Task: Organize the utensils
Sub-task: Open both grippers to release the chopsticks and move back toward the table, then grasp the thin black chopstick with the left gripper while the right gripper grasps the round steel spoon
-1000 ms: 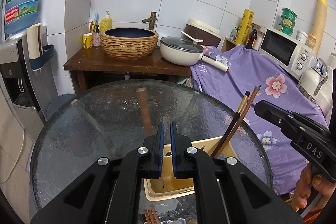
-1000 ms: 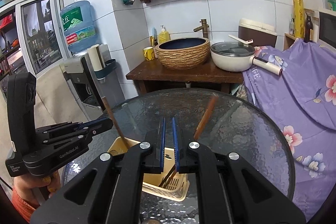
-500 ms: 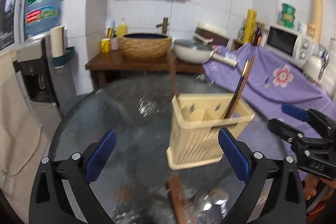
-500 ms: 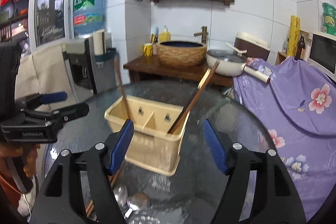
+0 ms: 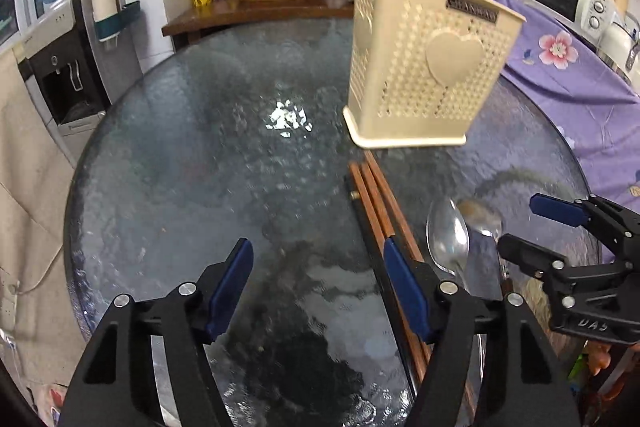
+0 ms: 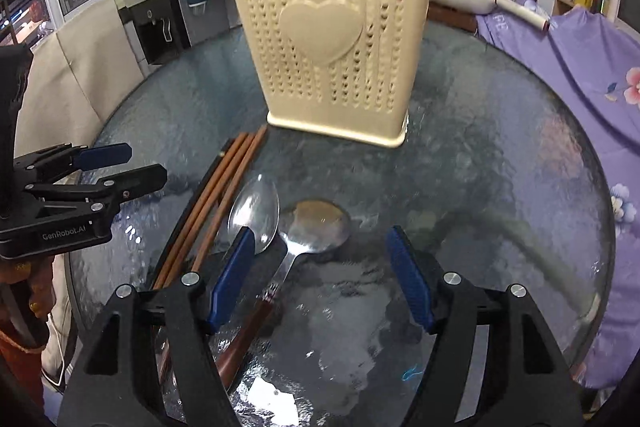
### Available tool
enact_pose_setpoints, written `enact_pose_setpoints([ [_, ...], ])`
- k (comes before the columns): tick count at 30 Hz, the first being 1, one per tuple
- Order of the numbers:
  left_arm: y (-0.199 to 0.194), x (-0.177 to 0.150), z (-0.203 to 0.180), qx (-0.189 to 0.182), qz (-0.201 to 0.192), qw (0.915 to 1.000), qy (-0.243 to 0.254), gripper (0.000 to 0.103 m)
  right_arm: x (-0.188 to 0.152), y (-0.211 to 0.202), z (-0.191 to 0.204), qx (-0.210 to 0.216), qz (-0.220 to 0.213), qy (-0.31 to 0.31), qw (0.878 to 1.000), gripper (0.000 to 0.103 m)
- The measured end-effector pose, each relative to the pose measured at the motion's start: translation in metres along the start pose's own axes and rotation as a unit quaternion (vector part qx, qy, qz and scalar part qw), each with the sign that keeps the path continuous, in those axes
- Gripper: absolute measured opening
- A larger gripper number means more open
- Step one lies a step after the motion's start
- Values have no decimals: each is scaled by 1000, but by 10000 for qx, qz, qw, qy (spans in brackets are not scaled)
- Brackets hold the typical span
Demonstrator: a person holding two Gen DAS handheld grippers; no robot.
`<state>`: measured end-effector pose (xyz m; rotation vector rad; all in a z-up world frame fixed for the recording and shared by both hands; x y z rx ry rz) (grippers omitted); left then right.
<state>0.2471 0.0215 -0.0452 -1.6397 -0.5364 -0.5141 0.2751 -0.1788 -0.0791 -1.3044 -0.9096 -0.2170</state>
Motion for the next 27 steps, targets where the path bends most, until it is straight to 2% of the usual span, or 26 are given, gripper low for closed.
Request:
enact_pose_setpoints([
  [3,5,-9,-5,-34,106,9999,-14,62,-5,3,2,-177,55,9,9998,69],
  [14,14,-24,-17,-96,292,9994,133,58,-3,11,4,-177,190,7,9997,69],
  [19,13,-24,-21,-38,258,9994,231,58,-2,15,7,-196,238,-50,9995,69],
  [23,11,-26,-13,75,270,9993,241,58,-5,17,4,-268,281,-78,9992,69],
  [27,6,-25,6,164,274,9995,25,58,-8,14,-6,-329,302,3,9990,69],
])
Point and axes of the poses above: each gripper's, at about its wrist camera, not at the fingertips, and y roughly the way its jaws point, z to its left, x to its top, the point moved 1 cm from there along y, roughly the way its jaws point, and after that the axes turned 7 degrees about -y, right-handed, at the moved point
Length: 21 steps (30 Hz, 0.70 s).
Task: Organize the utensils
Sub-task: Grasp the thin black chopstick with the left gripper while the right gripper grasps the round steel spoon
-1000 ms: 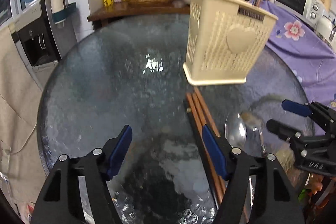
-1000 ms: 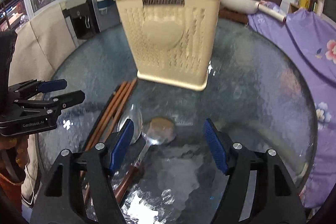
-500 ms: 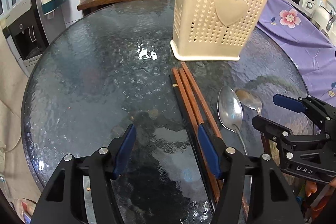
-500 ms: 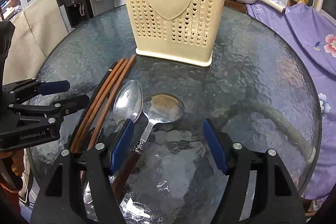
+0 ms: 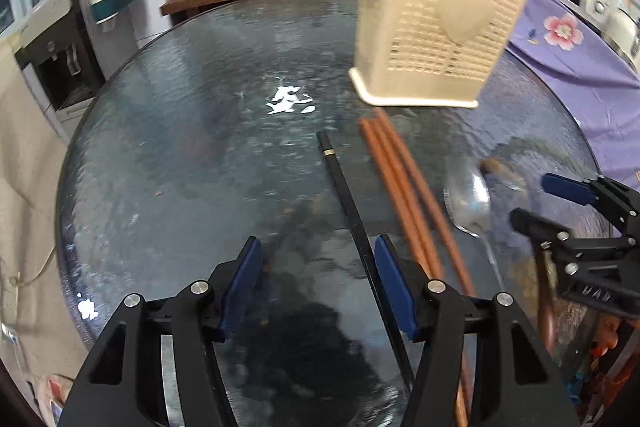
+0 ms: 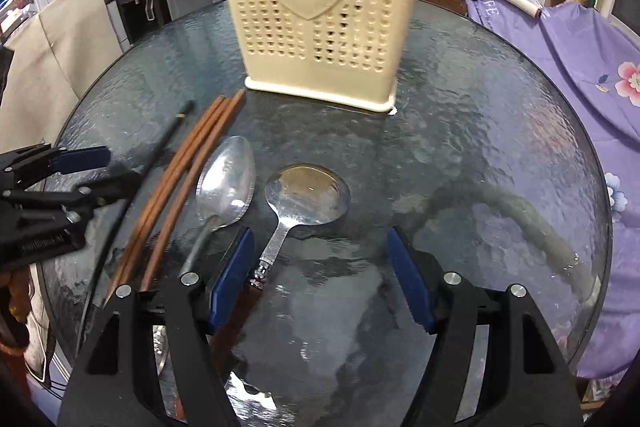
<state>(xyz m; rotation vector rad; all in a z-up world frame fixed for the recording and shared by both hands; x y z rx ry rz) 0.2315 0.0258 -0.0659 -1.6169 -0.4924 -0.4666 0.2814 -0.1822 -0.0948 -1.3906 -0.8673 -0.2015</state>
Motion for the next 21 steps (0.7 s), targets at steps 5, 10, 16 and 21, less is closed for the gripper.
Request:
enact_pose_setpoints([
  [5,-4,4,9,-63,-17,9998,-174,56,1,1,-11,114,57,176,9998,68],
  [10,3,11,-1,-113,-4,9997,-199,56,10,3,-9,125,72,177,9997,65],
  [16,13,19,-5,-153,91,9995,-265,49,19,11,-7,111,226,177,9995,62],
  [21,18,27,-5,-200,142,9993,-298,46,25,16,-8,181,339,268,9989,61],
])
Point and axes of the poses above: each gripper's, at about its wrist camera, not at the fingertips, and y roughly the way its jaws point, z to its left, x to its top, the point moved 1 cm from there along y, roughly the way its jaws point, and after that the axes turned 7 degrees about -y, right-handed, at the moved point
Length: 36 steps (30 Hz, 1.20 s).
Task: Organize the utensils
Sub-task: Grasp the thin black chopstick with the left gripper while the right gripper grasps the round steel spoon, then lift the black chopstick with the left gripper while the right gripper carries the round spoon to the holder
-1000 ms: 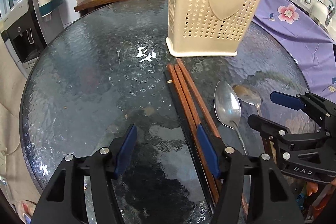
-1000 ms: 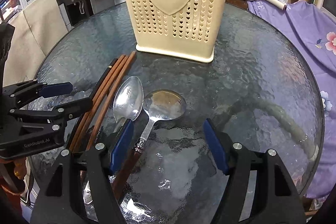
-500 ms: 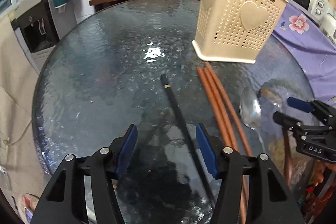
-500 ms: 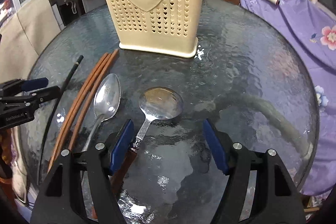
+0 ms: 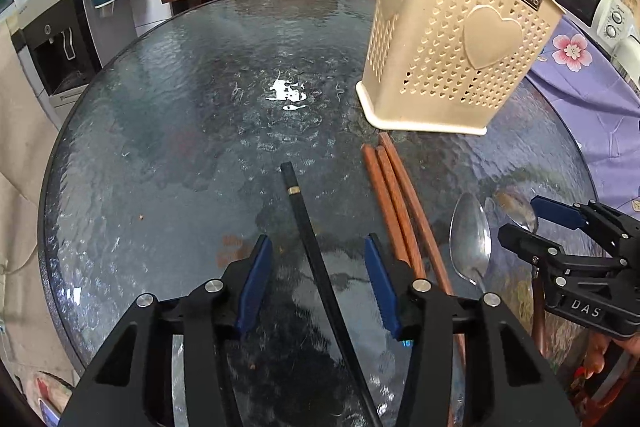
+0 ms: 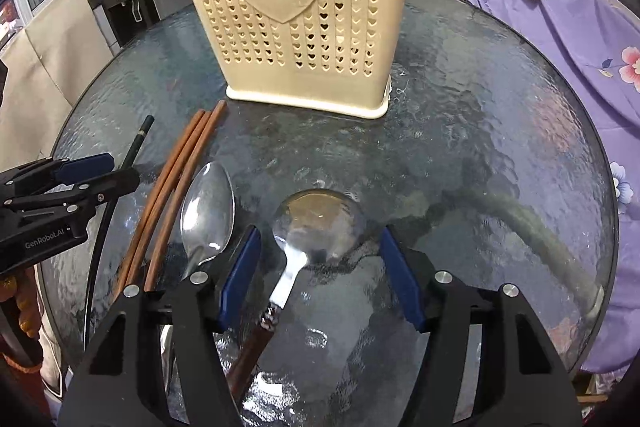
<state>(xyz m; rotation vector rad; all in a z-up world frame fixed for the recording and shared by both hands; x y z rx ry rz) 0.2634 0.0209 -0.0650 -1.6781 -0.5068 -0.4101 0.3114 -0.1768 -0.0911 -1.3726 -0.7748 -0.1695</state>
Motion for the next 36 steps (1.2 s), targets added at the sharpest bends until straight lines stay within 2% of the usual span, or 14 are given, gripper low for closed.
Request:
enact_pose_setpoints([
  [3,3,6,0,-17,30,10000,-6,42,3,1,2,-1,40,-8,10000,54],
  [7,8,13,-2,13,43,10000,29,40,6,2,4,-10,72,14,10000,49],
  [11,12,19,-4,56,70,9999,94,38,10,4,7,-1,117,-61,9999,48],
  [20,19,30,1,59,108,9999,95,22,17,9,13,126,181,-251,9994,48],
  [25,24,39,12,-15,95,9999,-100,10,18,10,16,125,164,-354,9992,48],
  [36,29,42,8,81,41,9999,-68,8,21,10,22,168,50,-542,9984,48],
])
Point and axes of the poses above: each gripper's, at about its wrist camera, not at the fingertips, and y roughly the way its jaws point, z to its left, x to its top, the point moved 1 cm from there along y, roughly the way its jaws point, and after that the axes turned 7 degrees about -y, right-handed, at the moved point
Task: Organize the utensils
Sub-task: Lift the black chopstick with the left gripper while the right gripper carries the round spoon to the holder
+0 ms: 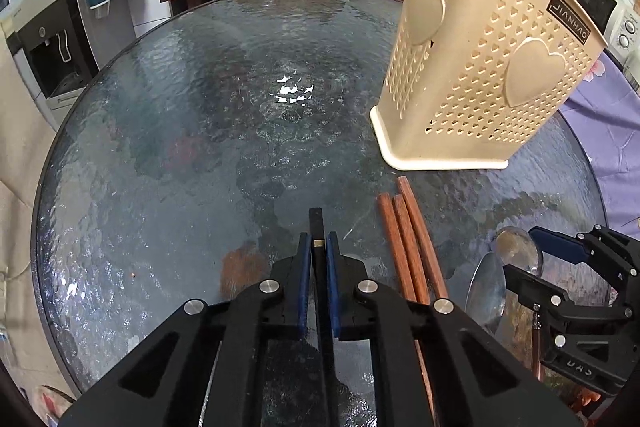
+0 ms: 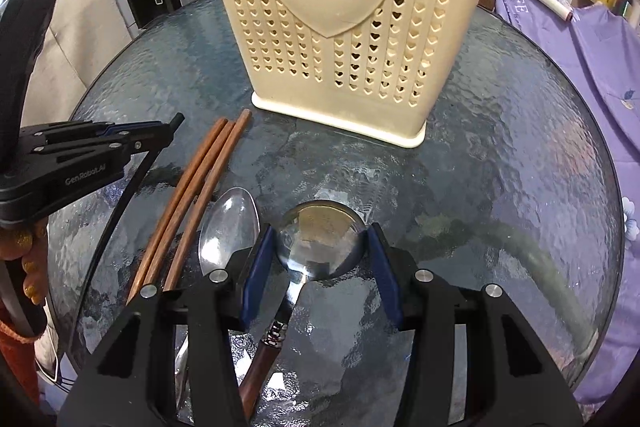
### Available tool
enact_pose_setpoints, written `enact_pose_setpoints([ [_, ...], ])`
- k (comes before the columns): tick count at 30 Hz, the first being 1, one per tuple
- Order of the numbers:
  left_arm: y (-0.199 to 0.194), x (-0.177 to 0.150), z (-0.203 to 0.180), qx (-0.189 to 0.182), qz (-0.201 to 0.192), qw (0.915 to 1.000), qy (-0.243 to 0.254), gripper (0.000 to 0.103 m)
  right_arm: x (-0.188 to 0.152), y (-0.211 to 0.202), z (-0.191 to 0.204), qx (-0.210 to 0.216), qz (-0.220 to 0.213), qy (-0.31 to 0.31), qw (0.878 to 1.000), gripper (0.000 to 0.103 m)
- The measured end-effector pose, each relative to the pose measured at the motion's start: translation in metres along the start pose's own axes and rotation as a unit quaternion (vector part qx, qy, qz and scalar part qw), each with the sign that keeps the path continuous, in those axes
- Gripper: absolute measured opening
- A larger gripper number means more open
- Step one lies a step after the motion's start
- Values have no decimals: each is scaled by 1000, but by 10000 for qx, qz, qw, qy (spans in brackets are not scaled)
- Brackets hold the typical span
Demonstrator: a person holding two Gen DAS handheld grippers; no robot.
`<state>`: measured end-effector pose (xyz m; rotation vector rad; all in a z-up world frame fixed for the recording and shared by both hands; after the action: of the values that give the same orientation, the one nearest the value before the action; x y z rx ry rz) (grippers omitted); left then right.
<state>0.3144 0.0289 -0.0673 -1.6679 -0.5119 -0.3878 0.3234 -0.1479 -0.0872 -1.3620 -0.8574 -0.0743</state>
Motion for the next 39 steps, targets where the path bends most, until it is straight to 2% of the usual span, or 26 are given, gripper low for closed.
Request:
enact_pose_setpoints([
  [7,-3,4,-1,-35,-97,9999,-56,7,-1,-10,0,-37,-236,-96,9997,48],
  [18,-57,16,-10,-308,-758,9966,51,7,9,-60,-8,-51,-1189,-125,9928,48],
  [26,-113,17,-20,-453,-1438,9884,190,7,6,-98,-5,-139,-1686,-296,9851,48],
  [31,-139,17,-28,-378,-1827,9820,290,7,4,-113,-3,-245,-1906,-391,9806,48],
  [39,-154,20,-29,-424,-2032,9778,285,7,5,-124,2,-342,-2046,-503,9770,48],
])
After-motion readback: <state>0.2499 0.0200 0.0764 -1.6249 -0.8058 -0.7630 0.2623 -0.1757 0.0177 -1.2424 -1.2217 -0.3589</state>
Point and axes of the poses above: each gripper's, at about its wrist camera, not at the fingertips, and y roughly the way its jaws point, z to its left, x to its top, the point moved 1 cm from there along y, roughly the way its jaws point, and after that the axes turned 7 degrees about -y, right-handed, at the moved point
